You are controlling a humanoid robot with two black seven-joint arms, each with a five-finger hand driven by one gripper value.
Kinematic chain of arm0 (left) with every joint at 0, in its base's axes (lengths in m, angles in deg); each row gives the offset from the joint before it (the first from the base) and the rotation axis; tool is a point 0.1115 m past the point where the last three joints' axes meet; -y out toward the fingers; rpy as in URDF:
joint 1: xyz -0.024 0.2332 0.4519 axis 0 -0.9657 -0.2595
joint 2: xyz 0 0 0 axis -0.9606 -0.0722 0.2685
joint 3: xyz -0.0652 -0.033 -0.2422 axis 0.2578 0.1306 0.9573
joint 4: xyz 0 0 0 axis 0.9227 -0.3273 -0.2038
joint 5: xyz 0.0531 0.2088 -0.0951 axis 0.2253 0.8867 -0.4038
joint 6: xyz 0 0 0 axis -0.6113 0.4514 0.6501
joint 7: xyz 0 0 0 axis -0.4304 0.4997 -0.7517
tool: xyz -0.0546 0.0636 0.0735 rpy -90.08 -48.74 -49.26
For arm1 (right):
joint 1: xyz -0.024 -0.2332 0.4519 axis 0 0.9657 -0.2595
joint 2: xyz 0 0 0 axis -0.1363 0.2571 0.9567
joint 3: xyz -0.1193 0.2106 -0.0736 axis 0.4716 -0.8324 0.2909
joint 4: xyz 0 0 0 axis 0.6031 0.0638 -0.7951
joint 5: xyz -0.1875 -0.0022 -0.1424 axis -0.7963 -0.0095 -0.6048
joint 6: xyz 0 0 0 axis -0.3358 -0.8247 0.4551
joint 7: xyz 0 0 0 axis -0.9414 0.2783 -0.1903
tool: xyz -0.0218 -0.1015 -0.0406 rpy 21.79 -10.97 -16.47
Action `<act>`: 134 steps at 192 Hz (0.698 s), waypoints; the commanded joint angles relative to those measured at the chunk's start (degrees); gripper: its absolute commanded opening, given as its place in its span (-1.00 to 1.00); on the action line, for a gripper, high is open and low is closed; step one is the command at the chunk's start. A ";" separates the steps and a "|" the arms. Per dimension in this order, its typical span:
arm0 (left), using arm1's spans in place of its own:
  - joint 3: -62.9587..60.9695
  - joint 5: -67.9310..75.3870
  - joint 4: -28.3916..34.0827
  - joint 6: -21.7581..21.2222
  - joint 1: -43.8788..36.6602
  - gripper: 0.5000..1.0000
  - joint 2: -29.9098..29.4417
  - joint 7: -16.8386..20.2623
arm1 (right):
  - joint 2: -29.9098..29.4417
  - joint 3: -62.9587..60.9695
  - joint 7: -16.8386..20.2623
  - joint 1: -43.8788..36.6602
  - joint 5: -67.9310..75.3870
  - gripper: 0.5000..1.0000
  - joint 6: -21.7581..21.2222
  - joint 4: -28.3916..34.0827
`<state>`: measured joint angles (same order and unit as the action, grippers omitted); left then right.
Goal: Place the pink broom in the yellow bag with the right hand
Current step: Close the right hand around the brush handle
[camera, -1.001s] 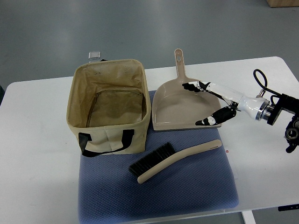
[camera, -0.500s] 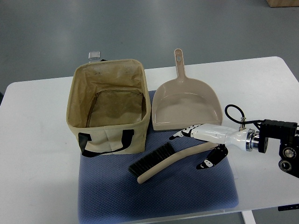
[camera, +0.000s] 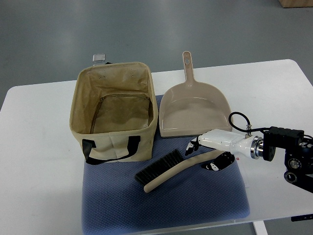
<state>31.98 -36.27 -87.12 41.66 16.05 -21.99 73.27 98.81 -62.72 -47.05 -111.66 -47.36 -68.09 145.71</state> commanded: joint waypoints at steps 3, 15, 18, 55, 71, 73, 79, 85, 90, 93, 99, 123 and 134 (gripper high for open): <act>0.00 0.00 0.00 0.00 0.00 1.00 0.00 0.00 | -0.50 0.52 0.58 0.05 -0.75 -0.22 0.00 -0.22; 0.00 0.00 0.00 0.00 0.00 1.00 0.00 0.00 | -0.67 0.60 1.01 0.05 -1.10 -0.23 0.27 -0.31; 0.00 0.00 0.00 0.00 0.00 1.00 0.00 0.00 | -0.76 0.69 1.10 0.05 -1.19 -0.22 0.35 -0.31; 0.00 0.00 0.00 0.00 0.00 1.00 0.00 0.00 | -1.02 0.69 1.89 0.31 -2.51 -0.23 0.79 -0.75; 0.00 0.00 0.00 0.00 0.00 1.00 0.00 0.00 | -1.55 0.69 2.07 0.49 -3.13 -0.38 0.79 -0.83; 0.00 0.00 0.00 0.00 0.00 1.00 0.00 0.00 | -1.64 0.78 2.16 0.58 -3.13 -0.39 0.79 -0.83; 0.00 0.00 0.00 0.00 0.00 1.00 0.00 0.00 | -1.64 0.78 2.60 0.58 -3.13 -0.42 0.79 -0.83; 0.00 0.00 0.00 0.00 0.00 1.00 0.00 0.00 | -1.64 0.69 2.95 0.58 -3.21 -0.47 0.80 -0.83; 0.00 0.00 0.00 0.00 0.00 1.00 0.00 0.00 | -1.64 0.78 3.04 0.58 -3.22 -0.53 0.79 -0.92; 0.00 0.00 0.00 0.00 0.00 1.00 0.00 0.00 | -1.64 0.69 3.04 0.67 -3.30 -0.62 0.79 -0.92; 0.00 0.00 0.00 0.00 0.00 1.00 0.00 0.00 | -1.64 0.69 3.04 0.58 -3.30 -0.77 0.88 -1.18; 0.00 0.00 0.00 0.00 0.00 1.00 0.00 0.00 | -1.29 0.43 3.12 0.31 -3.22 -1.00 1.94 -1.27; 0.00 0.00 0.00 0.00 0.00 1.00 0.00 0.00 | -0.94 -0.01 3.04 0.14 -3.22 -1.00 2.73 -1.27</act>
<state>31.97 -36.27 -87.12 41.65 16.06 -21.99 73.27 97.34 -62.13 -43.96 -111.17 -50.66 -66.64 144.46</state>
